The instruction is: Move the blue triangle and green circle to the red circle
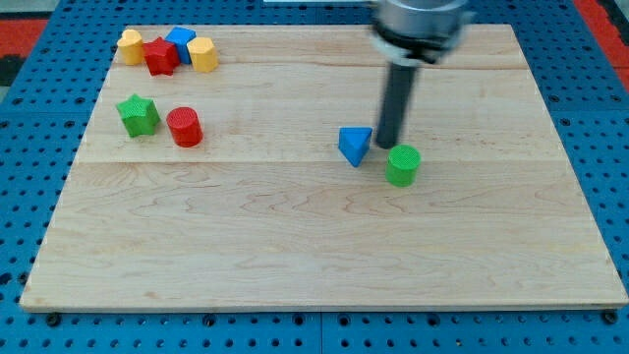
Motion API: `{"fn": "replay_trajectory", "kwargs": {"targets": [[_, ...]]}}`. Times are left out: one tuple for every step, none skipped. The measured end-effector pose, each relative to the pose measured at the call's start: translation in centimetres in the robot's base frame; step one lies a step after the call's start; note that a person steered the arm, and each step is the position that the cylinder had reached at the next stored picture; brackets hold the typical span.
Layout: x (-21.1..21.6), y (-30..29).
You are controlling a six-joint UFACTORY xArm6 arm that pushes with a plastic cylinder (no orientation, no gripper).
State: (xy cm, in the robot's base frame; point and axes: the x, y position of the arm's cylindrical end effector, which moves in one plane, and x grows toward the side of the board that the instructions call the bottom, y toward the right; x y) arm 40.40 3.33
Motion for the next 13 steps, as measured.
{"fn": "replay_trajectory", "kwargs": {"targets": [[-0.6,-9.6],[0.6,-0.1],[3.3,-0.9],[2.5,-10.8],[1.3,-17.3],[0.1,-6.8],[1.9,6.2],[5.4,14.0],[8.2,14.9],[10.9,21.7],[9.2,10.8],[6.3,-2.5],[7.4,4.9]]}}
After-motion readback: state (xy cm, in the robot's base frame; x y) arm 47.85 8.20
